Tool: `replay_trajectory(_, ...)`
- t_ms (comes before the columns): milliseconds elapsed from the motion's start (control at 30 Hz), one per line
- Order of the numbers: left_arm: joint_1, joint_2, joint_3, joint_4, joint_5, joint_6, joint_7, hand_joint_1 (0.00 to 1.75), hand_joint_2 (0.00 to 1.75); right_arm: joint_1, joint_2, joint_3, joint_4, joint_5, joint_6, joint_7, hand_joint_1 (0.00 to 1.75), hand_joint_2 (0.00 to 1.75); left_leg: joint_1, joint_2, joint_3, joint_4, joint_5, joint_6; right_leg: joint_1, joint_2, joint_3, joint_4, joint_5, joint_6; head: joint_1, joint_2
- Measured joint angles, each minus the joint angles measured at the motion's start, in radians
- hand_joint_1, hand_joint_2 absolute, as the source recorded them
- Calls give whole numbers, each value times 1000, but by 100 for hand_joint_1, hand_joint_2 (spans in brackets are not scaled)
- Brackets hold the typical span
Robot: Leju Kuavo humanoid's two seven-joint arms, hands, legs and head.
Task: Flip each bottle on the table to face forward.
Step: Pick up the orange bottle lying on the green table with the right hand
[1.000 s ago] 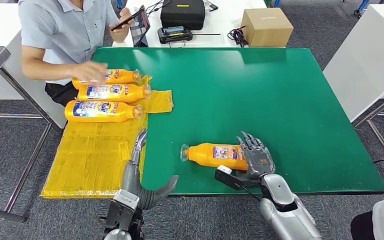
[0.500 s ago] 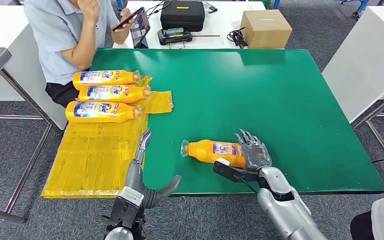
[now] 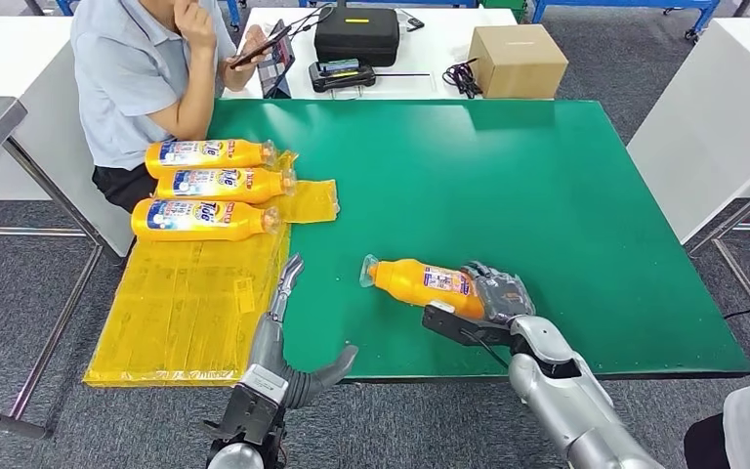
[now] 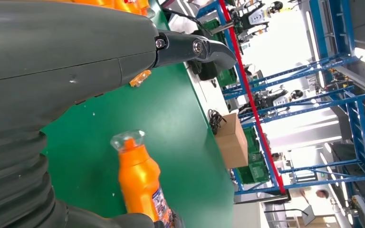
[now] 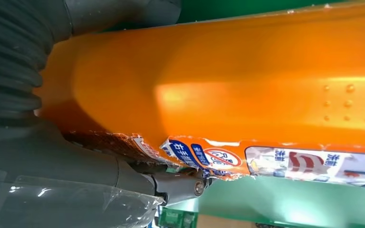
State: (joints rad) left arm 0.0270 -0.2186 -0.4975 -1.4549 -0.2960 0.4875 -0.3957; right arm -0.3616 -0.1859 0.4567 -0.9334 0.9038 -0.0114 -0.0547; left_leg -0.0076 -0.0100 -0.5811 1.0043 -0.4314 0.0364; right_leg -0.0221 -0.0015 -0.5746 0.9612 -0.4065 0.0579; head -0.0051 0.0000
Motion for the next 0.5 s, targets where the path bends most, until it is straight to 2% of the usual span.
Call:
replay_trajectory(167, 0, 3, 0, 2, 2, 2, -2, 0, 175, -3, -18, 1, 18, -52, 4, 4, 166, 175, 0, -1, 2, 0, -1, 1, 0, 0, 2, 0, 0, 1, 0, 0)
replay_trajectory(333, -2, 6, 0, 9, 8, 3, -8, 0, 175, 1, -34, -5, 31, -95, 6, -18, 173, 175, 0, 0, 4, 0, -2, 2, 0, 0, 3, -2, -1, 1, 0, 0)
replay_trajectory(433, -5, 6, -1, 11, 17, 3, -18, 0, 175, 5, -41, -14, 31, -141, 13, -62, 175, 175, 0, 0, 4, 0, -3, 4, 0, 0, 2, -2, -2, 2, 0, 0)
replay_trajectory(500, -7, 6, -1, 12, 32, 3, -30, 0, 175, 13, -43, -30, 25, -217, 35, -128, 175, 175, 0, 0, 4, 0, -3, 4, 0, 0, 3, -3, -2, 3, 0, 0)
